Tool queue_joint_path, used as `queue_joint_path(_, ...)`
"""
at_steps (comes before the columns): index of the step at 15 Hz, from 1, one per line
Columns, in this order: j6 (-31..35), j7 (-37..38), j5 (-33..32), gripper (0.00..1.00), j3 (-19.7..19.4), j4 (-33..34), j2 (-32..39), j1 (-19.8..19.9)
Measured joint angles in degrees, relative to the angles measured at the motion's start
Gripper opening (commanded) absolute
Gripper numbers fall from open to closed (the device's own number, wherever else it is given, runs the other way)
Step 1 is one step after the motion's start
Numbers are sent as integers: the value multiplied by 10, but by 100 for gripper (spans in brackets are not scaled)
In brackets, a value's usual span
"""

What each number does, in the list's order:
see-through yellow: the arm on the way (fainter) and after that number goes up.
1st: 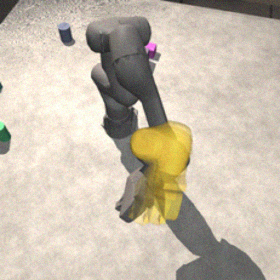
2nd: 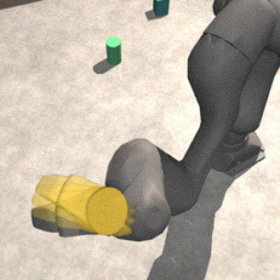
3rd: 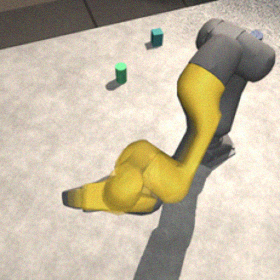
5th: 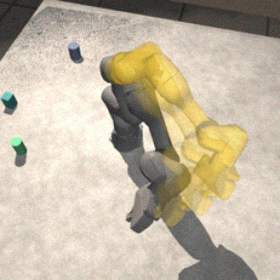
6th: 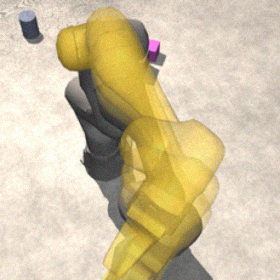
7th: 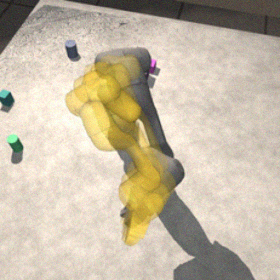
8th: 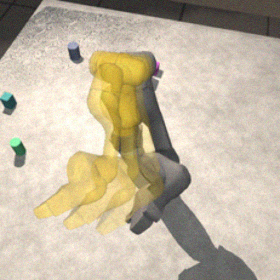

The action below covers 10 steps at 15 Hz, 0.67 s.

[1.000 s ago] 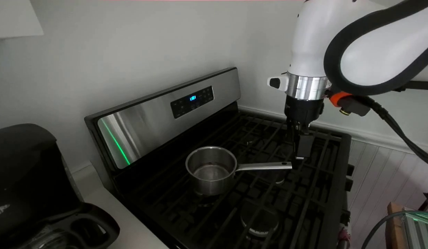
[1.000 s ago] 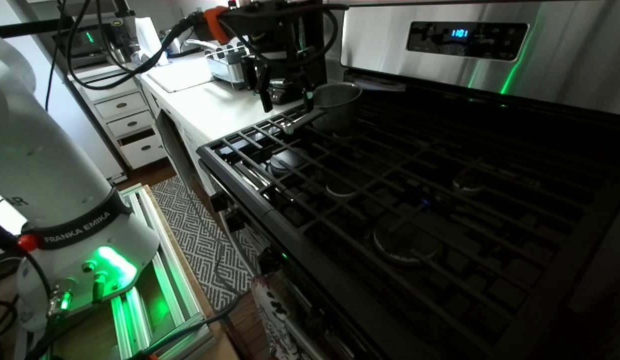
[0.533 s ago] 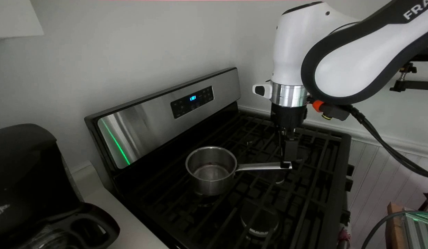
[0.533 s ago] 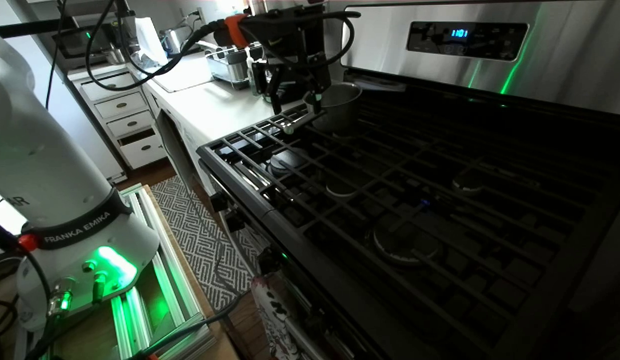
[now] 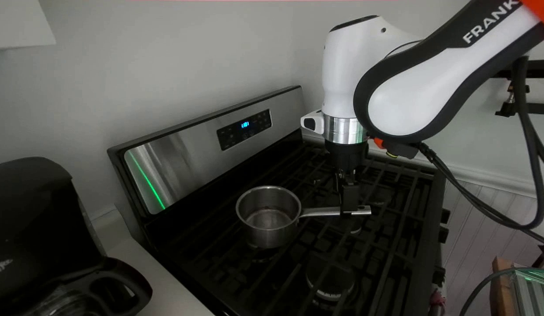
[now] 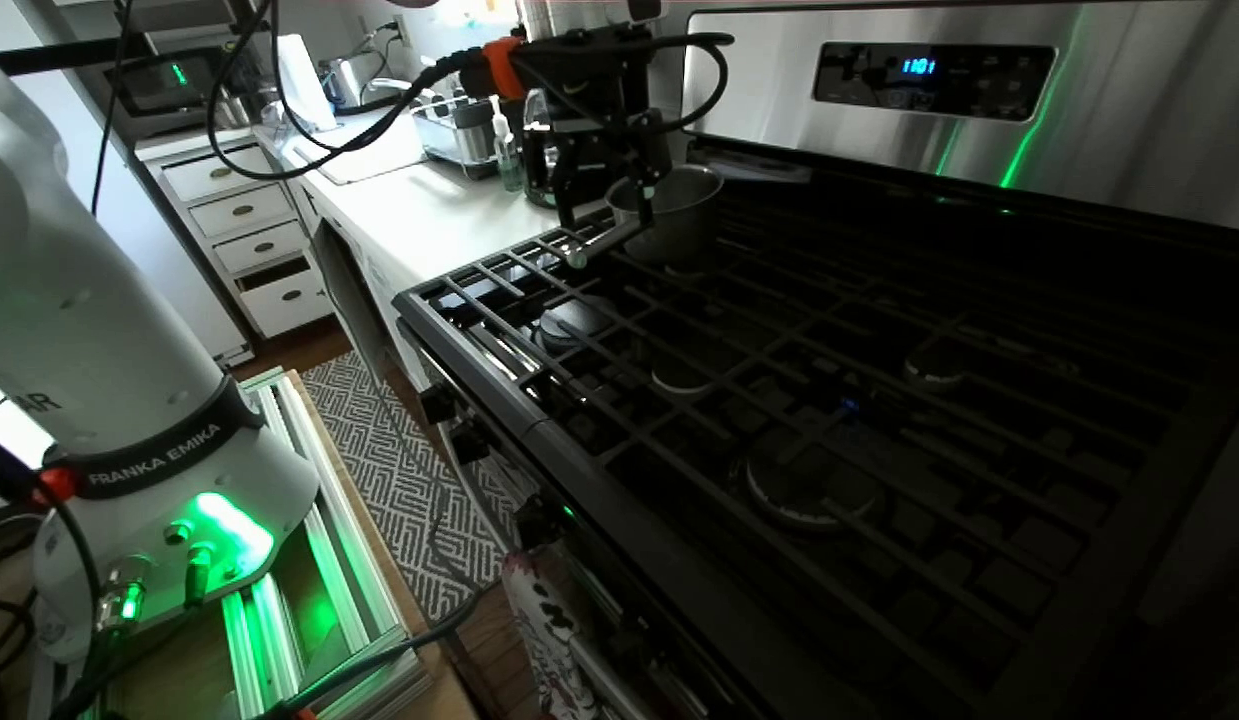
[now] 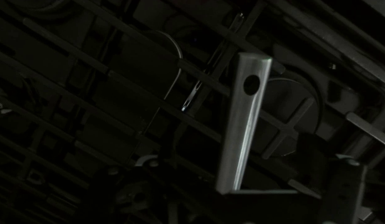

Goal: Move the pot to the right

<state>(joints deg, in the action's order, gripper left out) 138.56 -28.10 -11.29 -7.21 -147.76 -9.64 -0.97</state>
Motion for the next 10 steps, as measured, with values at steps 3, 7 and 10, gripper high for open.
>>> queue_joint_path(3, 0, -5, 4, 66, 6, 8, 17, 0)
queue_joint_path(7, 0, -19, 10, 37, 8, 15, 36, 0)
queue_joint_path(10, 0, -27, 11, 16, 8, 18, 46, 1)
